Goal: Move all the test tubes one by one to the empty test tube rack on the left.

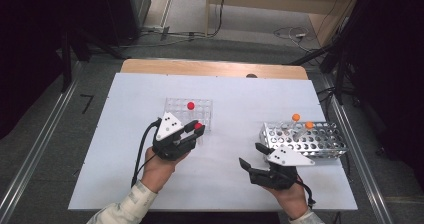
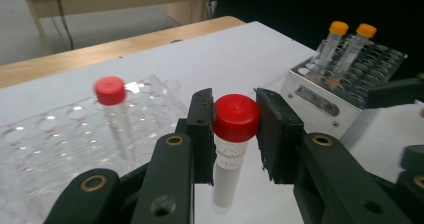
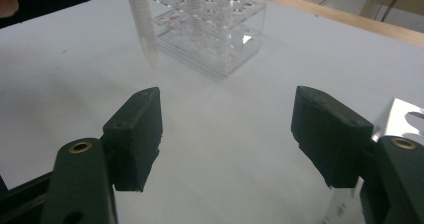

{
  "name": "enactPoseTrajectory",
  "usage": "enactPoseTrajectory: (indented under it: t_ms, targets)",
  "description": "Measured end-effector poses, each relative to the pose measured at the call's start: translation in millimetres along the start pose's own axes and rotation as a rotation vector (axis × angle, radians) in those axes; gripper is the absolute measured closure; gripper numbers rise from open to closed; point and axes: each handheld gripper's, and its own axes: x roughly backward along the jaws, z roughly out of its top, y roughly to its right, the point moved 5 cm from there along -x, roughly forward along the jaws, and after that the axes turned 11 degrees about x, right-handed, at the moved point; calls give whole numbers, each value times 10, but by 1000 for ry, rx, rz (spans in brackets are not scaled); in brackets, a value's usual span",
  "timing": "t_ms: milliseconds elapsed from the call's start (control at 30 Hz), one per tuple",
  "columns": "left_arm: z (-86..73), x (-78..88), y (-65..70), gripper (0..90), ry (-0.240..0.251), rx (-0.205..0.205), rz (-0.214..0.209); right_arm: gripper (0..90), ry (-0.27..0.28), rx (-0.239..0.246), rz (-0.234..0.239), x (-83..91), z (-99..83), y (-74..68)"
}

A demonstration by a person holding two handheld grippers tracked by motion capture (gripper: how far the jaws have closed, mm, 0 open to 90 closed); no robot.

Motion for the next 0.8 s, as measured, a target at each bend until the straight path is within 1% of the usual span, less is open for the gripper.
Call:
enactPoseTrajectory:
  t_ms: [200, 333, 400, 600, 800]
  targets:
    - [130, 37, -158, 701, 30, 22, 40, 275, 0, -37, -32, 233, -143, 93]
    - [227, 32, -254, 702, 43, 34, 74, 275, -6, -53, -47, 313, -212, 136]
    - [270, 21, -293, 701, 43, 28, 91, 276, -6, -62, -50, 329, -226, 154]
    - [395, -15, -424, 701, 62, 40, 131, 277, -5, -60, -49, 324, -223, 148]
    - [513, -90, -554, 701, 80, 51, 168, 277, -1, -65, -50, 327, -217, 153]
